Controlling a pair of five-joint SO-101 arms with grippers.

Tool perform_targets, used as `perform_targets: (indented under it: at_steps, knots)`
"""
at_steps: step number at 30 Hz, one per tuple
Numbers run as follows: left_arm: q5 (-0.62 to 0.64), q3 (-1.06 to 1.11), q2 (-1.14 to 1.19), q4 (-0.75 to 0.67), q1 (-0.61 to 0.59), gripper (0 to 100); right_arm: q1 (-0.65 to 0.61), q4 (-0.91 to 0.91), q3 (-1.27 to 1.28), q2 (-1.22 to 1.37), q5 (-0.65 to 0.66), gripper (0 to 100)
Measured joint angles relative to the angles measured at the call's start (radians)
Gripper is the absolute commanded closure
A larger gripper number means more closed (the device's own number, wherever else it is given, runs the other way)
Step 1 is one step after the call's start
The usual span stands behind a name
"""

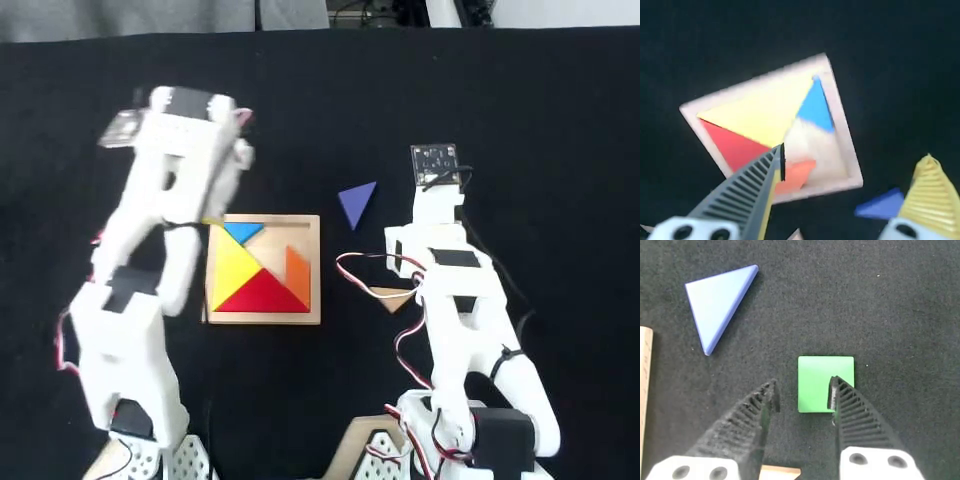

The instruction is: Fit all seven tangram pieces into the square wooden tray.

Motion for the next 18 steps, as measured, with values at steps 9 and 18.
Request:
perform_targets:
  at_steps: [9, 18]
  knots:
    - [-0.431, 0.02, -0.117, 0.012, -0.295, 60, 0.0, 0.002, 0.0, 0.0, 0.0, 83.1]
    - [-0.819, 0.345, -0.646, 0.005, -0.358, 60, 0.0, 0.003, 0.0, 0.0, 0.0, 82.9]
